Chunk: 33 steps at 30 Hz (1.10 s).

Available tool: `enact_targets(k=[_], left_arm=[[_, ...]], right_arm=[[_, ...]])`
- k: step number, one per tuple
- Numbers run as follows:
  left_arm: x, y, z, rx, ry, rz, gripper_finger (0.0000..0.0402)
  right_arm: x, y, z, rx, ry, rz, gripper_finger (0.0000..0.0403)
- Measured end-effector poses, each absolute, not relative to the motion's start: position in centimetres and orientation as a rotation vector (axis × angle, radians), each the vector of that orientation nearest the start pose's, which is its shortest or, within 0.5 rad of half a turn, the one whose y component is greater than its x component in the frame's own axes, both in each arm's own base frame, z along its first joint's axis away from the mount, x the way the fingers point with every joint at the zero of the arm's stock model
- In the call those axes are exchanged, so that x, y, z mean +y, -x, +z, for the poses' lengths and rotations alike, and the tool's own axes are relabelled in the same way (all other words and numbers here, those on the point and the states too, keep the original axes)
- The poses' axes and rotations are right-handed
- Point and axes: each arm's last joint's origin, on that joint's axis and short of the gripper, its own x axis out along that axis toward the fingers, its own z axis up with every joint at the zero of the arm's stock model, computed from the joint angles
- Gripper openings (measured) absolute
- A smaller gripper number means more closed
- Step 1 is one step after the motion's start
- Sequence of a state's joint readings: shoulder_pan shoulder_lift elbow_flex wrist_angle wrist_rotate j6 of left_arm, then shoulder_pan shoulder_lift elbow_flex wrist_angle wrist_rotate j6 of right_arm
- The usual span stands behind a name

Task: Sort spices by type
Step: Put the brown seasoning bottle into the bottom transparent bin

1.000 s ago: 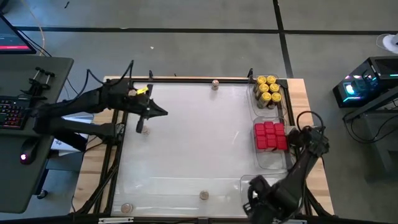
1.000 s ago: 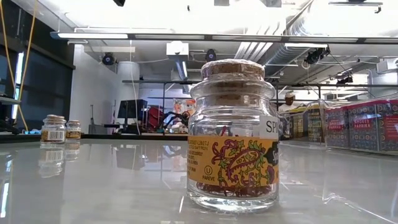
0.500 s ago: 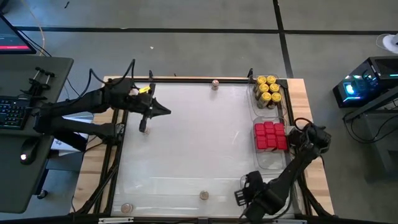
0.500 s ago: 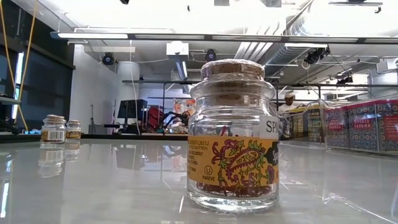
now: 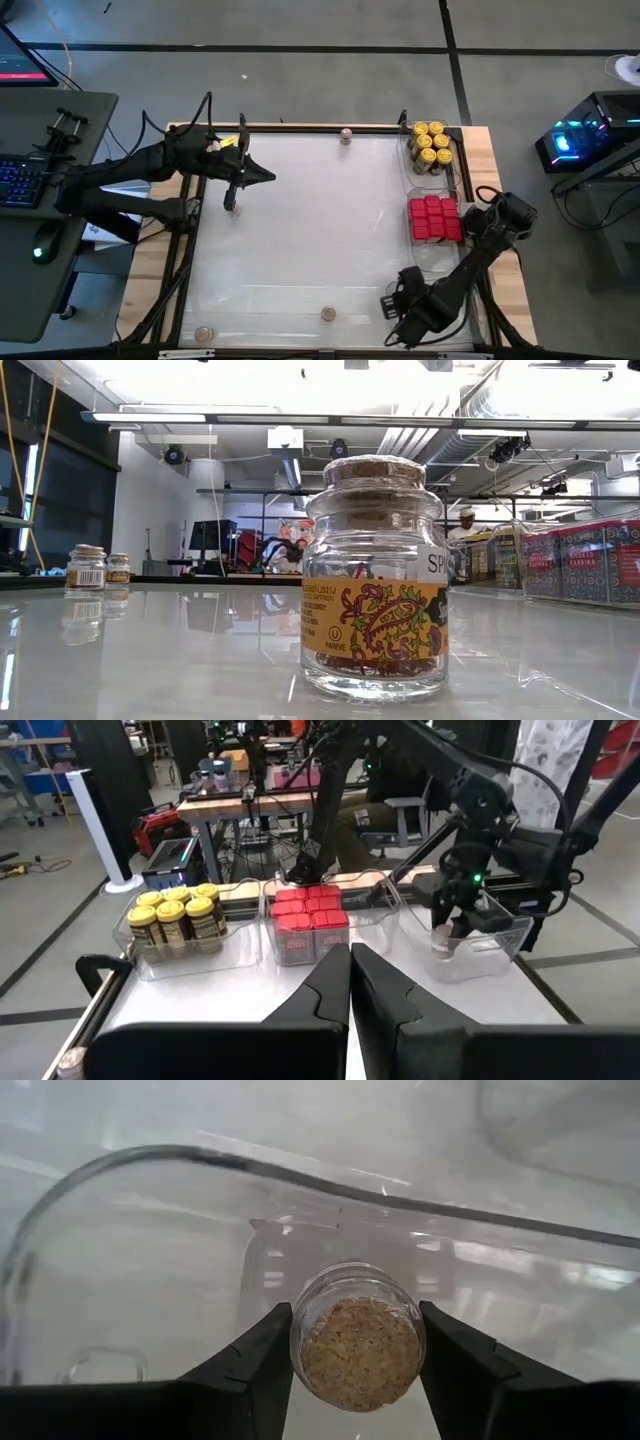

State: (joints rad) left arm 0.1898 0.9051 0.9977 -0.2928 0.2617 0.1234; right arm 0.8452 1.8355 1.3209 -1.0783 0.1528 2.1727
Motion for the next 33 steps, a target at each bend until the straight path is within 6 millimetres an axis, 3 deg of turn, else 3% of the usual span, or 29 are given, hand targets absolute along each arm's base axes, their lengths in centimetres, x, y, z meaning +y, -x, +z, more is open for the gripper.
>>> enact_targets(k=[14, 20, 24, 28, 30, 33], left_arm=[[2.8, -18.7, 37.4, 0.191, -0.08, -0.084, 0.0], [2.8, -18.7, 37.4, 0.192, -0.091, -0.083, 0.0], [2.8, -18.7, 37.4, 0.192, -0.096, -0.084, 0.0], [2.8, -18.7, 37.5, 0.19, -0.111, -0.082, 0.0], [2.8, -18.4, 37.6, 0.184, -0.137, -0.075, 0.0], [2.8, -17.8, 38.0, 0.165, -0.149, -0.049, 0.0]], right_arm=[[24.0, -22.5, 19.2, 1.164, -0.987, -1.032, 0.0216], [23.5, -21.9, 20.9, 1.191, -1.009, -1.001, 0.0217], [23.0, -21.2, 23.5, 1.207, -1.054, -0.902, 0.0218], [22.3, -20.0, 27.8, 1.242, -1.113, -0.713, 0.0218], [21.4, -19.4, 30.1, 1.167, -1.167, -0.647, 0.0218], [18.8, -19.9, 32.9, 0.876, -1.246, -0.641, 0.0218]])
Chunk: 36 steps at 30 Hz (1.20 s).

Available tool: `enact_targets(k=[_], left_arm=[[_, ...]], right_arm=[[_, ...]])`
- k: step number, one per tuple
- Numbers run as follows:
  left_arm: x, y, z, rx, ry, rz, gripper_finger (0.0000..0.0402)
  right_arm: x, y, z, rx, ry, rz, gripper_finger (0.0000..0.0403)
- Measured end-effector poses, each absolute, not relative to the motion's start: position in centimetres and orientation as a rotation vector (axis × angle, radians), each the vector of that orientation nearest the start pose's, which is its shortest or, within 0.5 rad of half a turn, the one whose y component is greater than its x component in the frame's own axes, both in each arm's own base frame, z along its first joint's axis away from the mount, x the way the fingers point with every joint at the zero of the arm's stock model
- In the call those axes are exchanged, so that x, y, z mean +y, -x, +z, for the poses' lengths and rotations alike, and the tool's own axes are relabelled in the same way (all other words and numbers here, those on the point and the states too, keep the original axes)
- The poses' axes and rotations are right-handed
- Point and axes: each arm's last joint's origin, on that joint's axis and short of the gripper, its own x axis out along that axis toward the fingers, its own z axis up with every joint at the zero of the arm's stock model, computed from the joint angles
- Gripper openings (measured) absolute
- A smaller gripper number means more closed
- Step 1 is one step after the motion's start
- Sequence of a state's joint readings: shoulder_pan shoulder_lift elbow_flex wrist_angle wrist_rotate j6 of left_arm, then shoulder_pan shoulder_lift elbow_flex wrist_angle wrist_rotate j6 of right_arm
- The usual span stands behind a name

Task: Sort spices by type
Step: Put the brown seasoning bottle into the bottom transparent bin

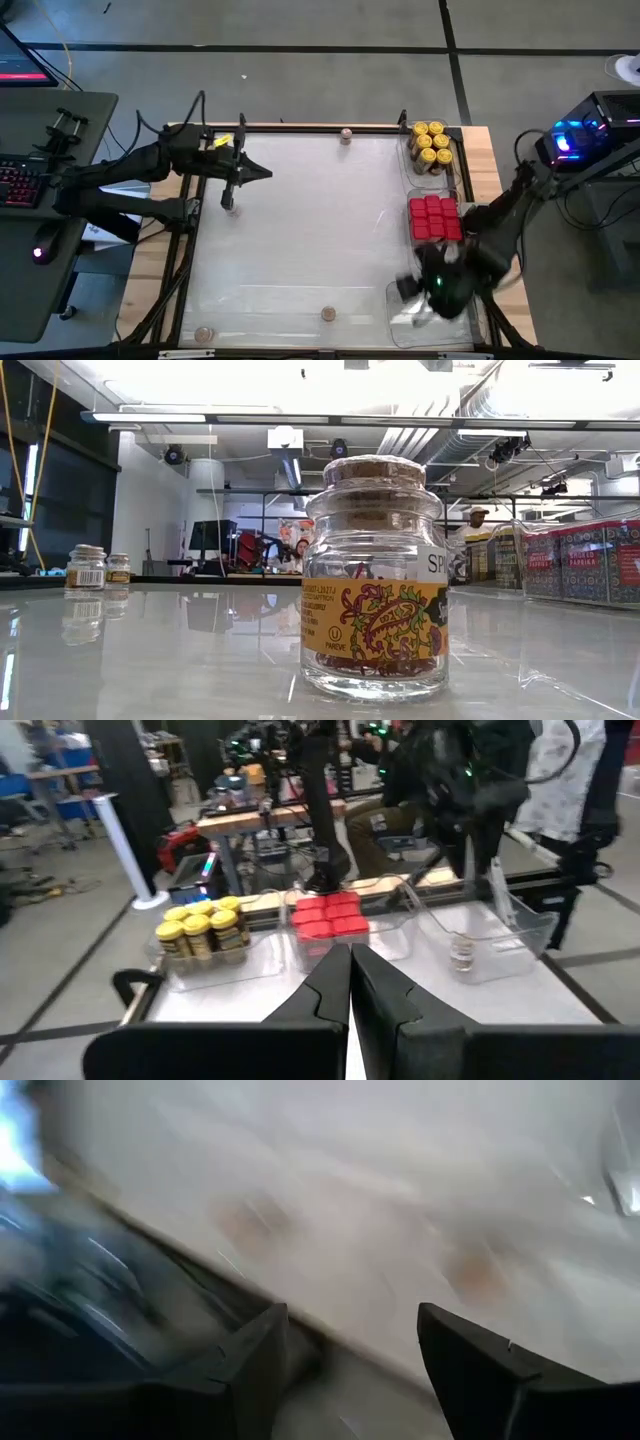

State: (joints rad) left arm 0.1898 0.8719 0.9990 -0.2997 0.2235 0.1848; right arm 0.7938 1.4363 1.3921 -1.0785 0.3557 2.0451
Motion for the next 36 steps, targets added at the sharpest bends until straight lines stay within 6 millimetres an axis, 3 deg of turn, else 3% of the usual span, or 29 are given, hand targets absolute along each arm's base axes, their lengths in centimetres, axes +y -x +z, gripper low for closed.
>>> enact_targets(k=[2, 5, 10, 15, 19, 23, 27, 36], left_arm=[[2.7, -17.2, 38.1, 0.171, -0.151, -0.023, 0.0], [2.6, -16.1, 38.2, 0.179, -0.151, 0.004, 0.0], [2.3, -14.3, 38.7, 0.163, -0.116, 0.044, 0.0], [2.1, -12.9, 39.1, 0.124, -0.104, 0.048, 0.0], [2.0, -12.4, 39.3, 0.107, -0.108, 0.049, 0.0], [2.0, -12.3, 39.3, 0.112, -0.119, 0.047, 0.0], [2.0, -12.6, 39.2, 0.122, -0.113, 0.058, 0.0], [2.8, -13.5, 38.8, 0.147, 0.047, 0.269, 0.0]], right_arm=[[16.1, -21.2, 34.0, 0.691, -1.21, -0.673, 0.0218], [11.6, -24.4, 33.9, 0.668, -1.064, -0.714, 0.0218], [1.2, -29.2, 32.9, 0.586, -0.955, -0.903, 0.0218], [-9.7, -30.7, 31.7, 0.442, -0.972, -1.079, 0.0216], [-16.4, -31.5, 29.9, 0.366, -1.038, -1.068, 0.0215], [-20.9, -31.9, 26.9, 0.412, -1.123, -1.104, 0.0215], [-24.1, -33.2, 25.2, 0.465, -1.069, -1.128, 0.0215], [-28.8, -37.0, 23.0, 0.784, -0.821, -1.117, 0.0215]])
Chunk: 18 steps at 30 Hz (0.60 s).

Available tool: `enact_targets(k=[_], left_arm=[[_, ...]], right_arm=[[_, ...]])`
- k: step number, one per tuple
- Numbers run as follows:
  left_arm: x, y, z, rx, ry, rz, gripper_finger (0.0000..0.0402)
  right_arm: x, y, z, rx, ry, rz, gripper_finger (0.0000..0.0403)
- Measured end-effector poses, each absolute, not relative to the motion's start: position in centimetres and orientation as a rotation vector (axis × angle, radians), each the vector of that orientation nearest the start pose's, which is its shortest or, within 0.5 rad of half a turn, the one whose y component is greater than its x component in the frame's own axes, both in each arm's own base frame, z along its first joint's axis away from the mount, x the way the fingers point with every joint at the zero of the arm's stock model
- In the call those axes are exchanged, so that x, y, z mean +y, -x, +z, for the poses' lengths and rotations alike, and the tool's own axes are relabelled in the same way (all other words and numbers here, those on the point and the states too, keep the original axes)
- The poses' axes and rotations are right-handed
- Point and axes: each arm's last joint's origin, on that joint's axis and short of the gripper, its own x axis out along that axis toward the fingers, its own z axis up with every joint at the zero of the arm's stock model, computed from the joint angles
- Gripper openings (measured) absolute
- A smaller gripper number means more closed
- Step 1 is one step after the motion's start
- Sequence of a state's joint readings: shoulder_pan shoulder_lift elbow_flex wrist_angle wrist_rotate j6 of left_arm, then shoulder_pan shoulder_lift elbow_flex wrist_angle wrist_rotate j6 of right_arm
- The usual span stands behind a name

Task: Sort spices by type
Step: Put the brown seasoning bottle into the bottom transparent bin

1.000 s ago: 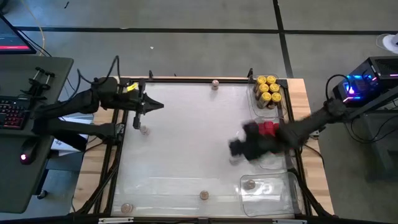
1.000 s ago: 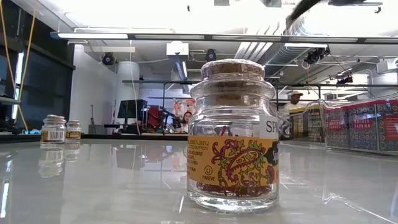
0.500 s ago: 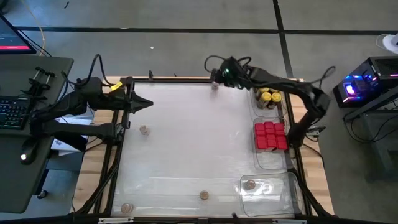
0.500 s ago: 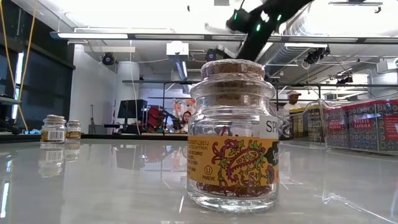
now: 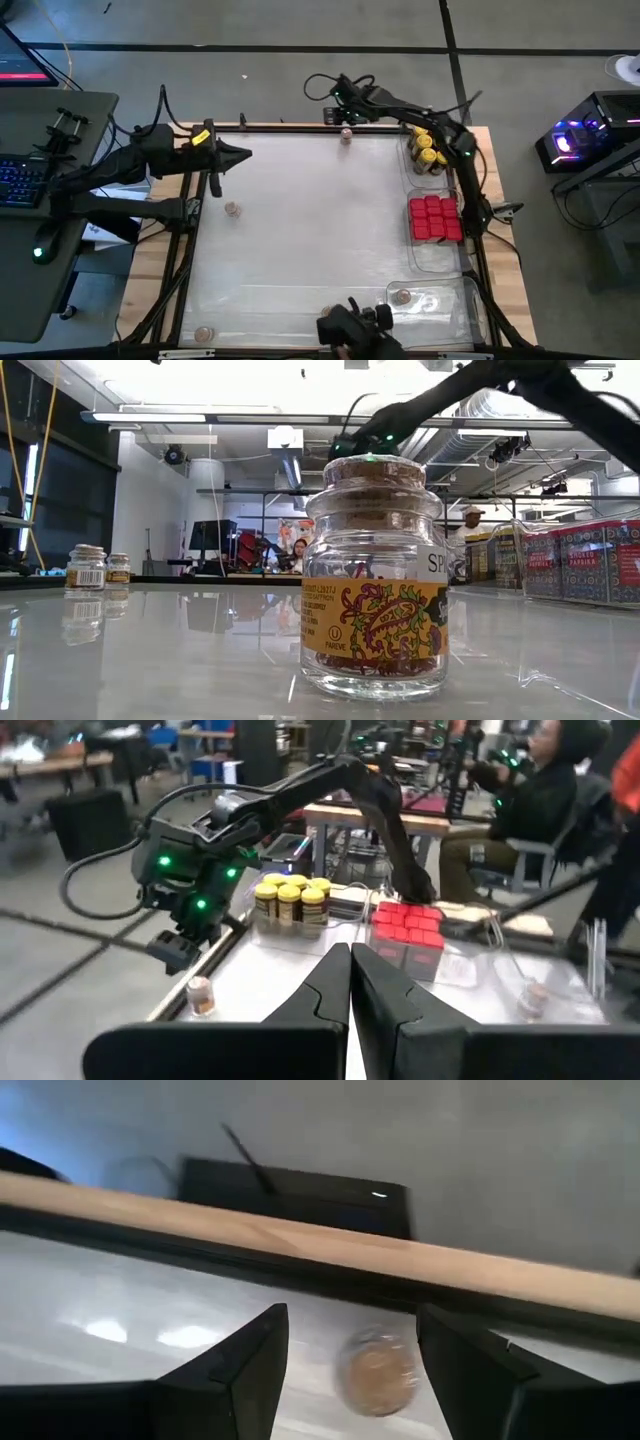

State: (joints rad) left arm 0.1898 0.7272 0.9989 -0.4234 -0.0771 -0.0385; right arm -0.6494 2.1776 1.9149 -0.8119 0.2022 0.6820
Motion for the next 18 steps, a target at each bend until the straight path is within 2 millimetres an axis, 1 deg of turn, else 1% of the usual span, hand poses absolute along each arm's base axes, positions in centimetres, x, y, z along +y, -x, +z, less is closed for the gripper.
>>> enact_targets(k=[4, 9, 16, 18], left_arm=[[2.9, -14.0, 38.6, 0.15, 0.13, 0.287, 0.0], [3.0, -14.3, 38.4, 0.162, 0.137, 0.289, 0.0], [3.0, -14.3, 38.3, 0.178, 0.136, 0.282, 0.0], [3.0, -14.2, 38.2, 0.191, 0.125, 0.279, 0.0]], right_arm=[[-29.5, -37.8, 22.2, 0.922, -0.764, -1.122, 0.0215], [-29.6, -38.4, 20.6, 1.021, -0.786, -1.08, 0.0215], [-29.3, -38.7, 18.7, 1.089, -0.821, -1.073, 0.0215], [-29.2, -38.8, 18.6, 1.088, -0.842, -1.063, 0.0215]])
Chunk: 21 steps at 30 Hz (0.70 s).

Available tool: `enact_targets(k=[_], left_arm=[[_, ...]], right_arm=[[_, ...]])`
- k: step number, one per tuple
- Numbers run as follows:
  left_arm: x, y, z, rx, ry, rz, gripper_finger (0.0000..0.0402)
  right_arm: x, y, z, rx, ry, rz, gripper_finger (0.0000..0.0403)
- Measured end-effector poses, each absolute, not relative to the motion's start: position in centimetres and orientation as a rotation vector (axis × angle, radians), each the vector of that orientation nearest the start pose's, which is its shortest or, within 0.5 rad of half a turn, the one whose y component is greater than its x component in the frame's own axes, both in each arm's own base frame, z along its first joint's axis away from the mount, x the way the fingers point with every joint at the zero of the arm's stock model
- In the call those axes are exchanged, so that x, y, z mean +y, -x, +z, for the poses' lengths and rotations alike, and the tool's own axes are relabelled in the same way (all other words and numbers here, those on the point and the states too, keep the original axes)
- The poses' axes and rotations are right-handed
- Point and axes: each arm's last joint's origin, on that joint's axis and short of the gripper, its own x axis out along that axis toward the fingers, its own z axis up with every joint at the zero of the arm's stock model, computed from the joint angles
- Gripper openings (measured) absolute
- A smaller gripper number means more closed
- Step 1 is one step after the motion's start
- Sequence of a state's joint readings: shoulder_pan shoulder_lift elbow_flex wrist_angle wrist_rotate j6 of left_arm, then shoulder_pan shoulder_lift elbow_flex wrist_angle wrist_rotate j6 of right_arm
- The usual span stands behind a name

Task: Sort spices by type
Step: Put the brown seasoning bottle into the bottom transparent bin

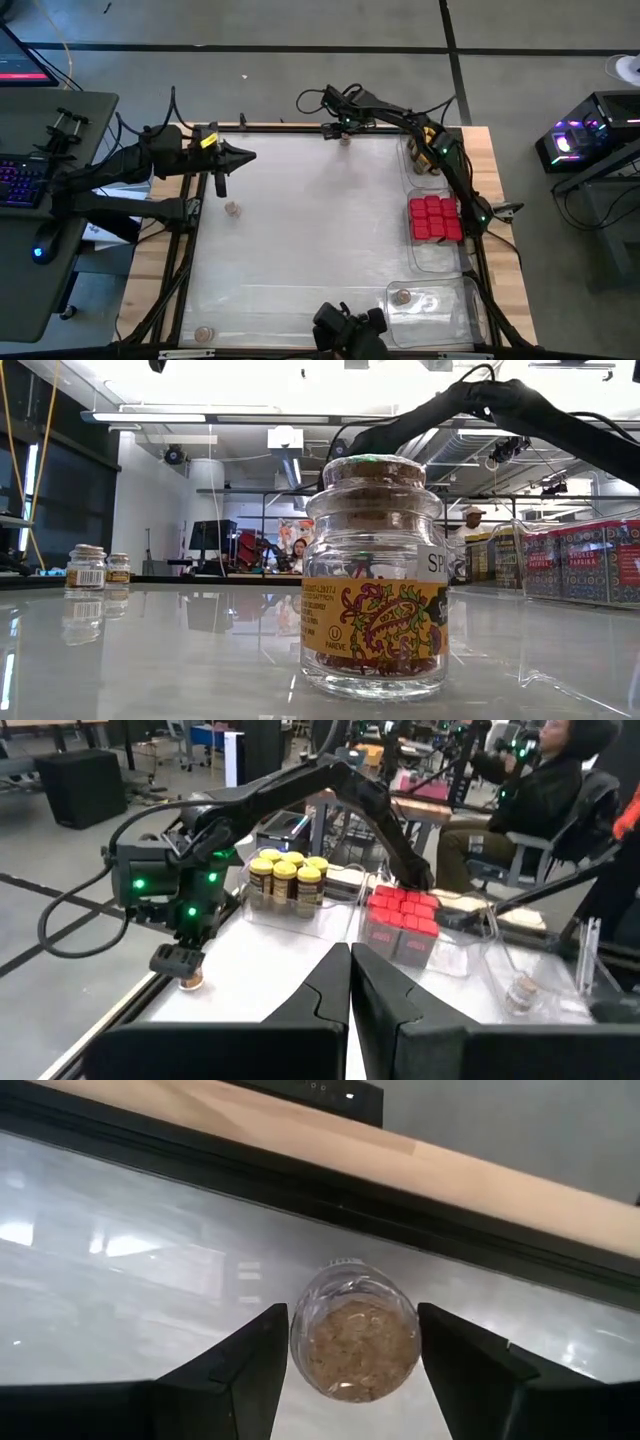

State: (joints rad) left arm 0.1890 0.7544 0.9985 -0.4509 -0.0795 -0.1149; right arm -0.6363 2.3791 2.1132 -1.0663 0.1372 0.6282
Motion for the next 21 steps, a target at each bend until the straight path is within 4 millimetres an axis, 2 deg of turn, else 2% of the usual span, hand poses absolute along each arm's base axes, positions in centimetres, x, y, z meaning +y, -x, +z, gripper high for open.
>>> enact_targets(k=[7, 13, 17, 21], left_arm=[[2.9, -14.1, 37.7, 0.244, 0.107, 0.278, 0.0], [2.9, -14.1, 37.6, 0.253, 0.106, 0.278, 0.0], [2.9, -14.1, 37.6, 0.253, 0.106, 0.278, 0.0], [2.9, -14.0, 37.6, 0.254, 0.097, 0.277, 0.0]], right_arm=[[-28.9, -39.0, 18.6, 1.088, -0.824, -1.072, 0.0211], [-29.0, -39.0, 18.6, 1.09, -0.814, -1.075, 0.0169], [-29.0, -39.0, 18.6, 1.103, -0.78, -1.064, 0.0168], [-28.3, -38.8, 20.1, 1.13, -0.726, -1.007, 0.0168]])
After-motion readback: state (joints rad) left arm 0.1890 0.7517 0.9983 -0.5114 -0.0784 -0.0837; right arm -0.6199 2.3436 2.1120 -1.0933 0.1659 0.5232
